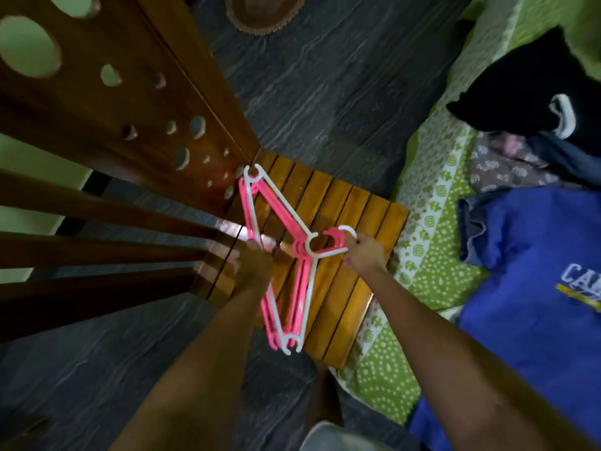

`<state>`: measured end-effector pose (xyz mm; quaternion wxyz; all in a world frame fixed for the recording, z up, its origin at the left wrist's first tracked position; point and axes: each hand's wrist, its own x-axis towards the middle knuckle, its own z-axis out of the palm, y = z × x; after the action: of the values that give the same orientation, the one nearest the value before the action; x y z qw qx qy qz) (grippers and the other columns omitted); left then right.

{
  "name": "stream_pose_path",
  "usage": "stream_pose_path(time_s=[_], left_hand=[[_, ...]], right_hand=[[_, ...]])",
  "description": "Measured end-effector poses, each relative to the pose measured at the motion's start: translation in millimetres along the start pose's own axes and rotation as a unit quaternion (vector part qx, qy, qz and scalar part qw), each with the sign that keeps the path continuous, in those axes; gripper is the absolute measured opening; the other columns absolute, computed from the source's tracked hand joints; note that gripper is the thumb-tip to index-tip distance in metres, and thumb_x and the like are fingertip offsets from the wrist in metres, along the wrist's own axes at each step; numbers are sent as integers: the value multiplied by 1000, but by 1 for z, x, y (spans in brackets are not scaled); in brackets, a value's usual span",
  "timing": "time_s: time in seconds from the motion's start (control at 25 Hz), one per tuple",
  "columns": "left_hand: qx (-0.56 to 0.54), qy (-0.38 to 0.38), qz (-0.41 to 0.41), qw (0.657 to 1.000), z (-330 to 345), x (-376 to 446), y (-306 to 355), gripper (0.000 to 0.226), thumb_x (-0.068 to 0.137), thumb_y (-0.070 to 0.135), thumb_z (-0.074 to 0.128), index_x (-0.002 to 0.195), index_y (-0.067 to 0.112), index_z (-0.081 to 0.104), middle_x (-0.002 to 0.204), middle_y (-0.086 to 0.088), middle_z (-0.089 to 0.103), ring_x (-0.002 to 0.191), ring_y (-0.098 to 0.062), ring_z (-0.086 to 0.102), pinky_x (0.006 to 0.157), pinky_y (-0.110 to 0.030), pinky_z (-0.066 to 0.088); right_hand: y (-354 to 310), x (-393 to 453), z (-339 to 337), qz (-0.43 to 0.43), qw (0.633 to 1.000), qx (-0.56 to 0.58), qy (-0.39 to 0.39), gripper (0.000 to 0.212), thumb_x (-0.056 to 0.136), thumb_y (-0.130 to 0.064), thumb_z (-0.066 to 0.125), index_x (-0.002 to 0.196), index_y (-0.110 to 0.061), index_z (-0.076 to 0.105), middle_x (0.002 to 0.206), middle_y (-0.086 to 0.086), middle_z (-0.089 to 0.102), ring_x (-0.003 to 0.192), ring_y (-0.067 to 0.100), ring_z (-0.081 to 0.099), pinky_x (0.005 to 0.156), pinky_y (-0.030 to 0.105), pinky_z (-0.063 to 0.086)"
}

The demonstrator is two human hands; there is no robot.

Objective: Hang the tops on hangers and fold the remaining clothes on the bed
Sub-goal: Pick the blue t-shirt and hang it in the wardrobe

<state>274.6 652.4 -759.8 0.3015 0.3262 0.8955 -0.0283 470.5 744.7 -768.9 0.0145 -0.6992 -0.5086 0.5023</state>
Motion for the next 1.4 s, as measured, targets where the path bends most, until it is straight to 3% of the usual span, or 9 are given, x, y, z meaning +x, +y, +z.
stream_pose_path(time_s=[0.12,0.24,0.36,0.48,0.6,0.72,0.84,1.12,1.4], left_hand=[[-56,-39,41,997,-5,-30,61,33,92,16,58,119,-2,51,116,-23,61,108,-37,58,79,-32,41],[-92,-36,129,987,14,-85,150,23,90,12,60,108,-2,58,108,-26,64,103,-37,61,80,-35,41],[-140,-92,166,972,70,-154,256,12,89,12,61,96,7,53,101,-27,65,93,-38,64,74,-37,47],[-158,-168,222,947,138,-213,352,10,92,16,55,96,10,49,99,-28,63,89,-42,65,74,-48,54],[60,-177,384,904,182,-254,428,22,102,27,38,112,12,51,116,-18,59,103,-37,57,76,-41,46],[193,-119,450,864,207,-255,494,43,99,8,37,141,18,37,149,-4,34,128,-33,40,94,-47,43],[218,-120,426,870,223,-238,538,62,98,3,39,152,20,14,160,7,5,141,-35,21,105,-49,36],[424,-53,392,814,217,-235,583,45,104,34,31,147,23,29,154,-7,20,134,-37,29,95,-46,42],[299,31,217,929,177,-254,599,36,94,4,51,129,-3,49,138,-20,45,124,-35,49,95,-39,45]], right_hand=[[4,-18,-57,51,941,331,55,15,97,-15,50,90,-4,58,72,13,63,49,13,60,47,23,51],[37,-25,-136,66,864,498,38,13,95,-12,54,81,-14,53,66,10,63,51,16,58,50,21,42],[108,-28,-229,52,865,497,38,17,96,-20,54,80,-16,53,60,2,68,45,13,61,46,19,39],[197,-30,-328,47,861,479,166,29,97,-20,55,69,-13,48,43,-4,59,31,1,42,34,14,29],[290,-34,-416,62,839,465,274,36,98,-20,53,63,-13,47,38,-7,52,31,0,35,35,14,27],[359,-32,-471,91,819,482,299,30,99,-24,52,70,-14,51,51,-2,55,41,4,40,41,16,32],[389,-20,-494,93,820,493,275,29,98,-26,52,72,-14,52,55,0,56,48,9,42,47,20,35],[415,-1,-503,36,844,488,222,32,99,-24,51,70,-13,50,51,-6,56,45,6,40,46,17,34],[405,-3,-528,-28,894,414,166,34,98,-15,52,64,-10,50,46,-6,54,46,4,46,54,19,36]])
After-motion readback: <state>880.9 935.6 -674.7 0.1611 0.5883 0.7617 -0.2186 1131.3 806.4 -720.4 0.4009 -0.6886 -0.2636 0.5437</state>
